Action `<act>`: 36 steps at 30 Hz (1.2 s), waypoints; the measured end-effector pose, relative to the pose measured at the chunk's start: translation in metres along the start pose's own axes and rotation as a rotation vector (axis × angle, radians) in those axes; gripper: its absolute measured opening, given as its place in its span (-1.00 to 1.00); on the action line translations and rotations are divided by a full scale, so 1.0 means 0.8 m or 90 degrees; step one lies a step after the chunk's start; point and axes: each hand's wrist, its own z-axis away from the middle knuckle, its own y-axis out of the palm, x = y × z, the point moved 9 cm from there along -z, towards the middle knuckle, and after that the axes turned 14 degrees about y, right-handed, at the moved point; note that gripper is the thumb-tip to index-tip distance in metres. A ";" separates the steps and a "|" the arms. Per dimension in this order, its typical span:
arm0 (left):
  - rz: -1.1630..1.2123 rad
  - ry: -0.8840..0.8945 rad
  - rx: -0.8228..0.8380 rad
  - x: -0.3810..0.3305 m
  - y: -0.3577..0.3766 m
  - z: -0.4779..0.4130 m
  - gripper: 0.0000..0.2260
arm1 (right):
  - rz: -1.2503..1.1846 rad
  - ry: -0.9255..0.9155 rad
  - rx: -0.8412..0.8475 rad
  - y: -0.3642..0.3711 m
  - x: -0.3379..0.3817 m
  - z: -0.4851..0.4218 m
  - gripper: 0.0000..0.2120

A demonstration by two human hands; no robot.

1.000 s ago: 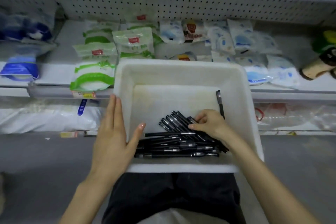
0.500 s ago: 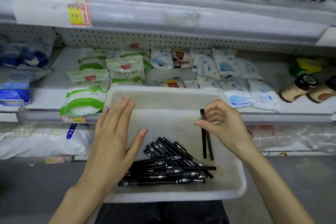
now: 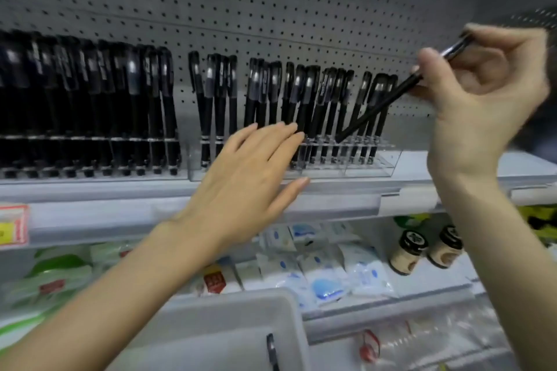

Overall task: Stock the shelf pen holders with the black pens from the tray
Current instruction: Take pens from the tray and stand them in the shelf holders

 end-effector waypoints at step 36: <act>0.072 -0.001 -0.022 0.015 0.029 -0.011 -0.41 | 0.357 -0.148 0.266 0.096 -0.088 -0.003 -0.43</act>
